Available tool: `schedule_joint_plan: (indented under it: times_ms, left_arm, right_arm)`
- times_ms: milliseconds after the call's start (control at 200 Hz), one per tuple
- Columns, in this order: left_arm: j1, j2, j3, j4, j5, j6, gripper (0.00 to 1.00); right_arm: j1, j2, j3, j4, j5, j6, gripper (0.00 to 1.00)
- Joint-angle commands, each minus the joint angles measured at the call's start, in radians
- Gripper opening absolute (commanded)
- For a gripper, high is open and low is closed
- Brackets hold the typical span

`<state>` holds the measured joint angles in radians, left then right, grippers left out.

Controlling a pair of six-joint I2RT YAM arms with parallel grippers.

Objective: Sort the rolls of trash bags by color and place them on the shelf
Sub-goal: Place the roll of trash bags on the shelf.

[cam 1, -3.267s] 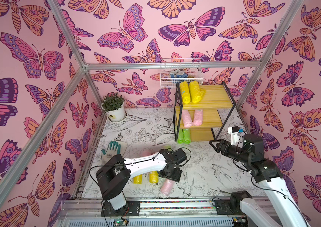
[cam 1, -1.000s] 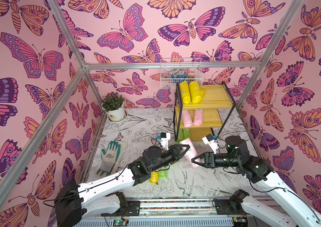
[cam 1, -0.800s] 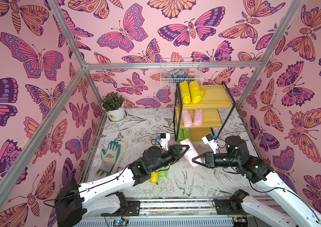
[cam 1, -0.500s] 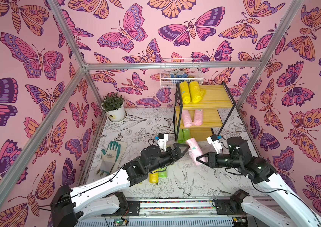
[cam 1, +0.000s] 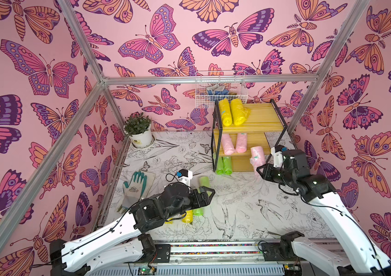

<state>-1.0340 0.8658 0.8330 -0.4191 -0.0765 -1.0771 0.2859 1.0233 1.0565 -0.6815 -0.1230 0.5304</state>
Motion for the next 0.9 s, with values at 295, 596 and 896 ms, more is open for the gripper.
schedule_joint_plan:
  times_ms: [295, 596, 896]
  left_arm:
    - [-0.007, 0.024, 0.017, -0.138, -0.067, 0.110, 0.93]
    - [-0.008, 0.009, 0.008, -0.181, -0.100, 0.133, 0.93]
    - [-0.006, 0.047, 0.023, -0.183, -0.111, 0.192, 0.94]
  right_arm:
    - [-0.022, 0.213, 0.136, 0.275, 0.163, 0.120, 0.00]
    - [-0.027, 0.297, 0.126, 0.417, 0.187, 0.177, 0.00]
    - [-0.027, 0.387, 0.148, 0.507, 0.195, 0.145, 0.03]
